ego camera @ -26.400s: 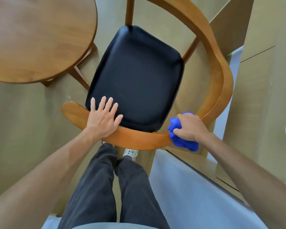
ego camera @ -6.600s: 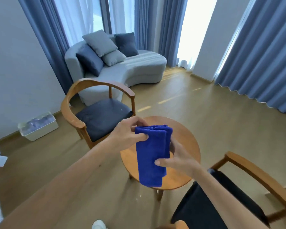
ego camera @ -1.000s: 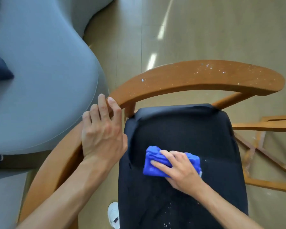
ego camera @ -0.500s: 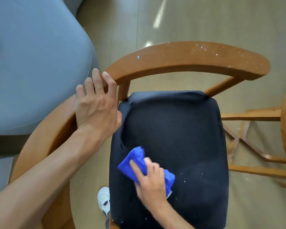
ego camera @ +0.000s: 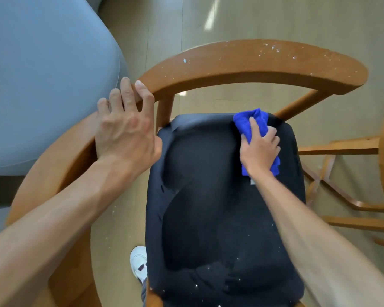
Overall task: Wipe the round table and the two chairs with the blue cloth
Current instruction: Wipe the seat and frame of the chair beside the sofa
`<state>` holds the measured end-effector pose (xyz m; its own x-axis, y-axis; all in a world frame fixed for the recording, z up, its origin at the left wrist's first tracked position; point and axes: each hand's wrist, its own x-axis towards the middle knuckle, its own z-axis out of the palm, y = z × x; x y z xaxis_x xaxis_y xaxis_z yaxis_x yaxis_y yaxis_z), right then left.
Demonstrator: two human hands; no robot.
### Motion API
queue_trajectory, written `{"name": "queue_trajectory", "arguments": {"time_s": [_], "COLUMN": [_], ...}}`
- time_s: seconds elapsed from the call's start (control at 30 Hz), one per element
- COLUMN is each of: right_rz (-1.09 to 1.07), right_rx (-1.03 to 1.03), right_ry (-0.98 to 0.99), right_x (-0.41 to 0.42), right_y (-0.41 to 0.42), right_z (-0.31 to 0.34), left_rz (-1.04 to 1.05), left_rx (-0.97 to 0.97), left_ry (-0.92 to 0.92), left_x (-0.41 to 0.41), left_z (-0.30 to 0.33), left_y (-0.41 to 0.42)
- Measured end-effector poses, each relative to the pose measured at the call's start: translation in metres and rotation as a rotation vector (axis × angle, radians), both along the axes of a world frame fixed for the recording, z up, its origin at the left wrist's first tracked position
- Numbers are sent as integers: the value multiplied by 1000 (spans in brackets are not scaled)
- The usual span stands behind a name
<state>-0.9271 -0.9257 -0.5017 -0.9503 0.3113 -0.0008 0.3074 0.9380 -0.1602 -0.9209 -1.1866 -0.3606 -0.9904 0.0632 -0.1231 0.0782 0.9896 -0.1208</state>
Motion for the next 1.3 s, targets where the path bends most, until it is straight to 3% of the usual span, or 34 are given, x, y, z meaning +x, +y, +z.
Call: {"name": "queue_trajectory", "arguments": {"time_s": [0.03, 0.1, 0.23, 0.3, 0.37, 0.43, 0.53, 0.6, 0.67, 0.77, 0.87, 1.0, 1.03, 1.1, 1.2, 1.3], "right_rz": [4, 223, 967, 1292, 1435, 1326, 851, 675, 652, 970, 1380, 1710, 1660, 1359, 848, 661], "right_rx": [7, -48, -203, -136, -88, -9, 72, 83, 9, -134, 11, 82, 77, 51, 90, 114], "right_ry": [32, 91, 9, -80, -78, 40, 117, 111, 119, -55, -224, -198, -138, 1, -6, 5], "right_x": [13, 69, 221, 237, 192, 110, -3, -18, 16, 134, 229, 192, 164, 99, 13, 7], "right_y": [-18, -60, -116, -113, -108, -112, -123, -130, -134, -134, -119, -127, -136, -158, -179, -178], "right_z": [-1, -2, -2, -5, -7, -6, 4, 7, 3, -3, -6, -8, -8, -11, 3, 9], "left_rz": [-2, 0, 6, -3, 0, 3, -5, 2, 7, 15, 10, 19, 11, 5, -5, 2], "left_rx": [0, -6, -14, -21, -24, -27, -42, -33, -39, -46, -28, -32, -29, -50, -93, -90], "left_ry": [-3, -17, -31, -26, -15, 3, 18, 23, 9, -16, -11, -12, -3, 29, 37, 27], "left_x": [0, 0, 1, 1, 1, 0, 0, -1, -1, 0, 1, 2, 1, 0, 0, 1], "left_z": [1, 2, 5, 5, 2, -1, -3, -4, -2, 1, 2, 1, 0, -2, -5, -6], "left_y": [0, 0, -1, -1, 0, -1, -1, -2, -1, -1, -1, 0, 1, -1, -1, -1]}}
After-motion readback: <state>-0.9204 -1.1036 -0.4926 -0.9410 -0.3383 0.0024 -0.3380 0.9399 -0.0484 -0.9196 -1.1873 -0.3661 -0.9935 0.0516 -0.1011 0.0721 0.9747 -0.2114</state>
